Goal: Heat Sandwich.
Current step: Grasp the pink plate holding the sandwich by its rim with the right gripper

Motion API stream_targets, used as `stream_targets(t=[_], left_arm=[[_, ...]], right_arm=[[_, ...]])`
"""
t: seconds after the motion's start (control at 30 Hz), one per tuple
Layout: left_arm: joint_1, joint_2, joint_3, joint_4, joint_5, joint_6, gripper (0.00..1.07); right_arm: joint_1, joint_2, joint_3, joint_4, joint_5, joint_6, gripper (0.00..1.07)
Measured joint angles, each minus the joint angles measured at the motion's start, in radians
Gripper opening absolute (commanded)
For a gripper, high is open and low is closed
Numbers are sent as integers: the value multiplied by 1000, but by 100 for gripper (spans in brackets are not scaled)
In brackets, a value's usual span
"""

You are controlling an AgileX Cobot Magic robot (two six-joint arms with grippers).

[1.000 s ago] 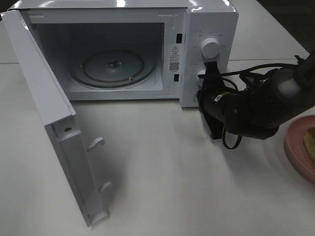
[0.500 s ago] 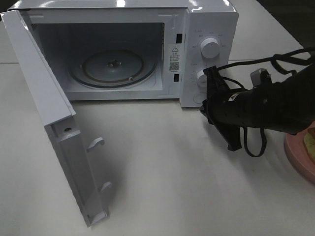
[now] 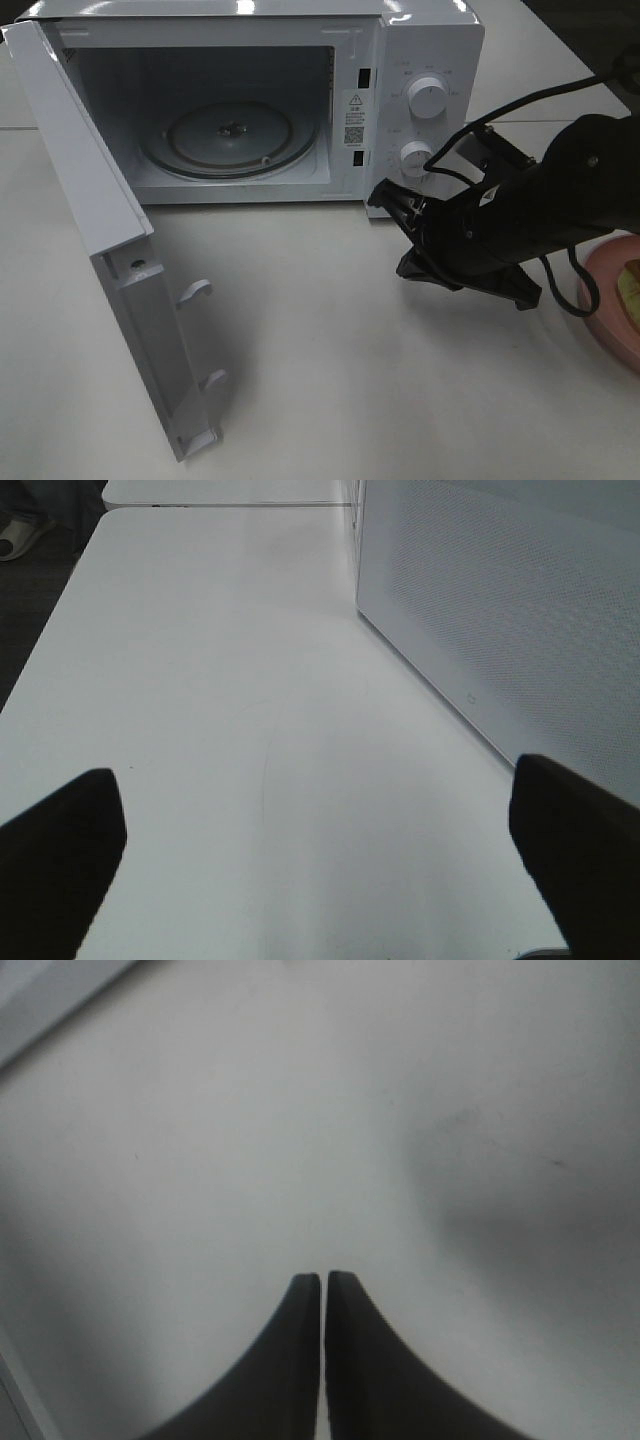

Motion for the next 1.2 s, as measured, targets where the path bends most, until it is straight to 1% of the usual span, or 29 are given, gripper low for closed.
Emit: stream_targets(t=[0.03,0.13,0.23,0.27,0.37,0.4,0.43,0.47,0.53,0.57,0.63,0.67,0.77,0.8,0.83,0.93,0.97,1.0,1.03,1.07,1.1,1.13,1.2], left_arm=[[0,0,0,0,0,0,101],[0,0,0,0,0,0,101],[0,0,0,0,0,0,101],[0,0,0,0,0,0,101],[0,0,0,0,0,0,101],[0,0,0,0,0,0,101],[0,0,0,0,0,0,101],[0,0,0,0,0,0,101],[0,0,0,0,0,0,101],[0,0,0,0,0,0,101],[0,0,0,0,0,0,101],[0,0,0,0,0,0,101],[0,0,0,0,0,0,101],[0,0,0,0,0,0,101],[0,0,0,0,0,0,101],[0,0,0,0,0,0,101],[0,0,0,0,0,0,101],[0,0,0,0,0,0,101],[0,0,0,0,0,0,101],[0,0,0,0,0,0,101],[0,0,0,0,0,0,101],[0,0,0,0,0,0,101],[0,0,0,0,0,0,101]], right_arm=[[0,0,0,0,0,0,7],[0,-30,0,-36,119,-172,8],[0,-43,0,-47,177,-259,8],[0,-60,0,-73,226,-351,9],[0,-83,0,-140,297,-438,10],[0,-83,0,-140,297,-438,10],[0,-98,0,-195,341,-459,11],[0,-106,0,-222,364,-465,11],[0,-114,0,-243,382,-467,12],[0,-139,0,-289,424,-470,13],[-2,-165,0,-319,454,-472,14],[-2,-165,0,-319,454,-472,14],[-34,-212,0,-338,511,-474,19],[-59,-237,0,-347,537,-474,21],[-59,-237,0,-347,537,-474,21],[-100,-264,0,-356,574,-476,34],[-130,-275,0,-359,597,-479,45],[-130,-275,0,-359,597,-479,45],[-145,-278,-3,-364,610,-480,50],[-160,-280,-8,-370,622,-481,58],[-182,-282,-22,-390,640,-482,72],[-182,-282,-22,-390,640,-482,72],[-198,-283,-34,-415,654,-482,86]])
